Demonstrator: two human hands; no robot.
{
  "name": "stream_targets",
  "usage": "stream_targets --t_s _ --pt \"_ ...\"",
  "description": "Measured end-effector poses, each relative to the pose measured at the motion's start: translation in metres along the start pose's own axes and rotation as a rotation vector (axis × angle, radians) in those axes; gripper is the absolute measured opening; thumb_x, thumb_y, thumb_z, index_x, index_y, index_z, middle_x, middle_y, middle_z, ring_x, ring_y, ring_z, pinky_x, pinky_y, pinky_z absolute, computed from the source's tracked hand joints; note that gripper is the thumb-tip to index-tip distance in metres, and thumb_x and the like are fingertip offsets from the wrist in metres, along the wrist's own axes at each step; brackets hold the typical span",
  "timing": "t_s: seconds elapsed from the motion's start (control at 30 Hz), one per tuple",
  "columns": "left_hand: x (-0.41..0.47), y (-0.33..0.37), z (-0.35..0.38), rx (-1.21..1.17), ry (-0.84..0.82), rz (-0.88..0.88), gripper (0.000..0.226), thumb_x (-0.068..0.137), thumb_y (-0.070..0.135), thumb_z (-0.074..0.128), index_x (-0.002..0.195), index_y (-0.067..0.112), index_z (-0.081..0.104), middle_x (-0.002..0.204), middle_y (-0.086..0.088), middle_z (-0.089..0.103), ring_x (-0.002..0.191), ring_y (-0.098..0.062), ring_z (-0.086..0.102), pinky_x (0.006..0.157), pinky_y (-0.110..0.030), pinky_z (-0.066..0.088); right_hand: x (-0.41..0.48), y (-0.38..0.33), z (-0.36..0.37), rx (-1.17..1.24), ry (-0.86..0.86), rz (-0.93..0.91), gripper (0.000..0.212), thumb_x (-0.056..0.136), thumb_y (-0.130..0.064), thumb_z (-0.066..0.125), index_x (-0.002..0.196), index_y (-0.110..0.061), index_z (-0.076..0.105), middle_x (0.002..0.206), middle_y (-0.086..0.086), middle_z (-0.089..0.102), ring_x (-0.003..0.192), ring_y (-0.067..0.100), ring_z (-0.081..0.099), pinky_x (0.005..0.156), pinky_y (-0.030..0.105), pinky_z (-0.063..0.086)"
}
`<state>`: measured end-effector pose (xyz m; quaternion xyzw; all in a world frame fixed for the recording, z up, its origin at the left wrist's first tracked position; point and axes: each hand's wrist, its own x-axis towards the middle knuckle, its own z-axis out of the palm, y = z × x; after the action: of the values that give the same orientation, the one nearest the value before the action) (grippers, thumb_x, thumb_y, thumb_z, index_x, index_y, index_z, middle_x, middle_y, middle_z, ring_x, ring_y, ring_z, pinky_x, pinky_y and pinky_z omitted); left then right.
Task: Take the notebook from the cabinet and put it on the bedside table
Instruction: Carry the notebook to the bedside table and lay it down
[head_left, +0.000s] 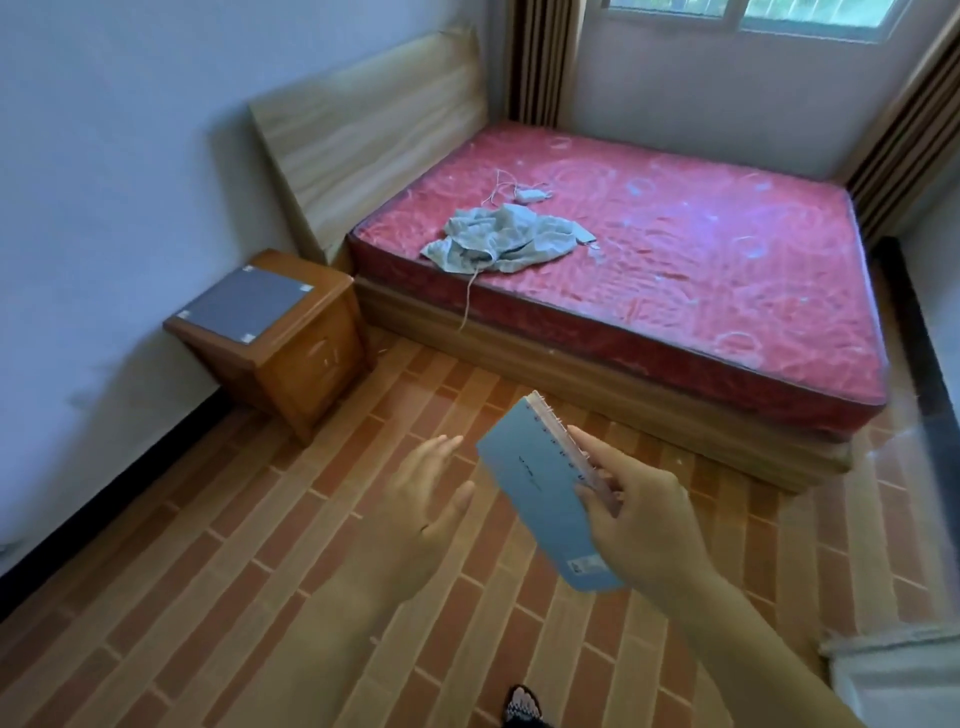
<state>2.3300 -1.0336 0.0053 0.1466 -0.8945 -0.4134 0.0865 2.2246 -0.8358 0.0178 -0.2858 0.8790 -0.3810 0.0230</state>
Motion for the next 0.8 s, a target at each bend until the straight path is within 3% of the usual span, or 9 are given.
stream_targets --t_s 0.2,0.33,0.5,0.67,0.8 --pt "0.060 -0.055 -0.044 0.006 0.130 -0.181 0.057 0.081 0.069 0.030 0.133 0.046 0.030 0.138 0.027 0.029 0.128 0.007 0.025 0.105 -0.026 0.023 0.119 -0.019 0.056 0.028 -0.162 -0.088 0.061 0.080 -0.011 0.065 0.131 -0.036 0.043 0.107 -0.028 0.052 0.084 0.001 0.059 0.059 0.013 0.049" --pt "0.109 -0.103 -0.085 -0.009 0.193 -0.273 0.049 0.086 0.060 0.036 0.133 0.046 0.030 0.134 0.031 0.026 0.121 0.013 0.025 0.098 -0.020 0.023 0.198 -0.043 0.107 0.016 -0.238 -0.158 0.060 0.080 -0.010 0.065 0.129 -0.037 0.045 0.100 -0.029 0.053 0.080 0.000 0.057 0.057 0.018 0.050" --pt "0.205 -0.156 -0.146 0.009 0.208 -0.265 0.047 0.088 0.056 0.037 0.133 0.044 0.032 0.133 0.031 0.029 0.121 0.013 0.025 0.098 -0.019 0.024 0.307 -0.084 0.157 0.012 -0.263 -0.205 0.061 0.079 -0.009 0.064 0.128 -0.039 0.046 0.101 -0.031 0.052 0.084 -0.005 0.055 0.059 0.009 0.044" --pt "0.305 -0.188 -0.200 0.016 0.175 -0.235 0.048 0.087 0.059 0.036 0.133 0.047 0.029 0.136 0.028 0.030 0.124 0.011 0.025 0.098 -0.019 0.025 0.401 -0.105 0.189 0.029 -0.204 -0.166 0.060 0.077 -0.010 0.064 0.124 -0.044 0.048 0.098 -0.026 0.064 0.084 -0.001 0.063 0.067 0.021 0.052" --pt "0.367 -0.204 -0.226 0.008 0.146 -0.225 0.047 0.089 0.054 0.037 0.134 0.042 0.031 0.142 0.020 0.032 0.125 0.007 0.025 0.096 -0.018 0.025 0.459 -0.110 0.214 0.009 -0.218 -0.155 0.059 0.079 -0.010 0.064 0.125 -0.043 0.047 0.103 -0.021 0.066 0.083 -0.004 0.061 0.059 0.007 0.044"
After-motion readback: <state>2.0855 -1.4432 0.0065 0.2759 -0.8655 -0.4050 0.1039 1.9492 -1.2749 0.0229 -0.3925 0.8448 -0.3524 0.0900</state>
